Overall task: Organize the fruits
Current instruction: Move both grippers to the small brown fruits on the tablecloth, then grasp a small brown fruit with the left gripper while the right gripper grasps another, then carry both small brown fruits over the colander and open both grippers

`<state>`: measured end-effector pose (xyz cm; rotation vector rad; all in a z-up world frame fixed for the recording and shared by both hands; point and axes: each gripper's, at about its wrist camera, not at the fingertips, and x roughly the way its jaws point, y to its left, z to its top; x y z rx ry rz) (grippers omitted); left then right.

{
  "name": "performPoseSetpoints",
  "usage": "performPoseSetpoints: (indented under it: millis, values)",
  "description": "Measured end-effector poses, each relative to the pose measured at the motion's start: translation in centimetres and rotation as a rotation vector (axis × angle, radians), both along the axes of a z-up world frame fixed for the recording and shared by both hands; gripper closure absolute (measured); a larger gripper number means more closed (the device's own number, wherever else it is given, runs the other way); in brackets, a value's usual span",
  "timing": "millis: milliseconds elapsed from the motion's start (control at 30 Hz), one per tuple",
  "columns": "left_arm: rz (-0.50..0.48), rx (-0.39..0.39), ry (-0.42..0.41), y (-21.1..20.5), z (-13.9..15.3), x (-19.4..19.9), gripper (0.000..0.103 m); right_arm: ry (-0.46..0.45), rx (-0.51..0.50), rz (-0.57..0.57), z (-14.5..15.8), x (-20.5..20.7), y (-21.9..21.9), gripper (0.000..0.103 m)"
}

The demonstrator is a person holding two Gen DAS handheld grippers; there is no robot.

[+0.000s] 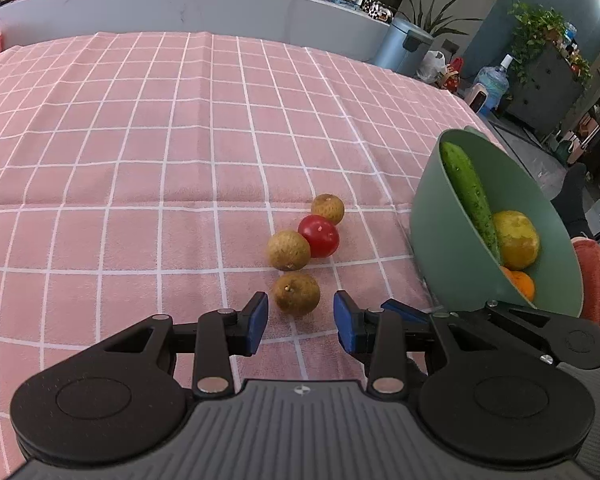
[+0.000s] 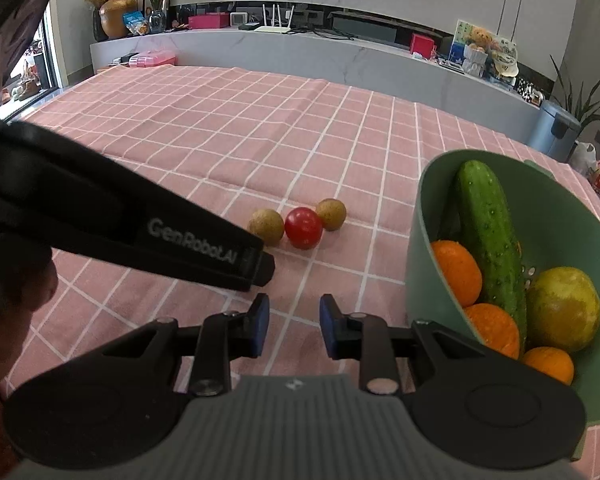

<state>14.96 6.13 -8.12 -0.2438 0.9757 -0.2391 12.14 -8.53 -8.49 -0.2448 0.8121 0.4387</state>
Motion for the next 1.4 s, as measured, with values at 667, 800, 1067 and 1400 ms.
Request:
performPoseSetpoints:
  millis: [667,800,1067,1400]
  values:
    - [0.100,-0.017,-0.071,3.1,1.8,-1.5,0.076,-0.048,0.043,0.027,0.7,0.7,0.9,0.076]
    - [0.152,-0.034,-0.088,4.5,2.3,-1.4,0.076,-0.105,0.023,0.072,0.9,1.3,2.6,0.074]
    - [0.173,-0.050,-0.082,5.4,1.9,-1.1,0.076,-0.137,-0.050,0.092,-0.1,2.4,4.7,0.075]
    - [0.178,-0.057,-0.070,5.6,1.7,-1.2,0.076,-0.258,-0.215,0.159,-1.4,0.8,6.8,0.084]
